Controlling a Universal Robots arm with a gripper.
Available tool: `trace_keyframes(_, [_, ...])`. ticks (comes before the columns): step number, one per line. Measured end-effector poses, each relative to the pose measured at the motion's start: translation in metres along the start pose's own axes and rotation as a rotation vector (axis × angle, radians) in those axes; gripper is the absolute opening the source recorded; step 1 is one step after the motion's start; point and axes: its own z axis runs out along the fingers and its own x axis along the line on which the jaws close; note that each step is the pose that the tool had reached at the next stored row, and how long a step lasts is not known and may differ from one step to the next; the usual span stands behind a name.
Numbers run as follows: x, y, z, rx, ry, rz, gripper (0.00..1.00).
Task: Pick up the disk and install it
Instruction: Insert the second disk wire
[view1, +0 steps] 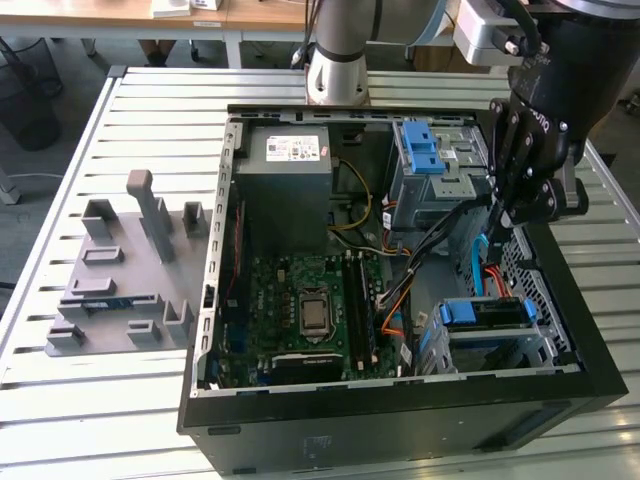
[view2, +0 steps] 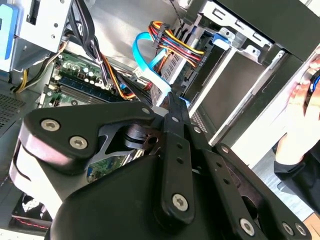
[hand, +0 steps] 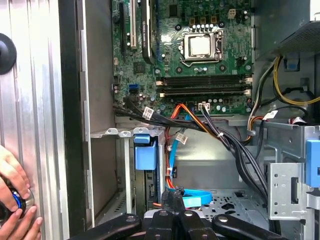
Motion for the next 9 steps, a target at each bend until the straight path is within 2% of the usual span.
trace_keyframes(3, [-0.0004, 0.0001, 0.0008, 0.0000, 0.0005, 0.000, 0.11])
trace_keyframes(4, [-0.0006, 0.0001, 0.0012, 0.0000, 0.0007, 0.000, 0.18])
trace_keyframes(9, [-0.0012, 0.0002, 0.0035, 0.0000, 0.0016, 0.000, 0.18])
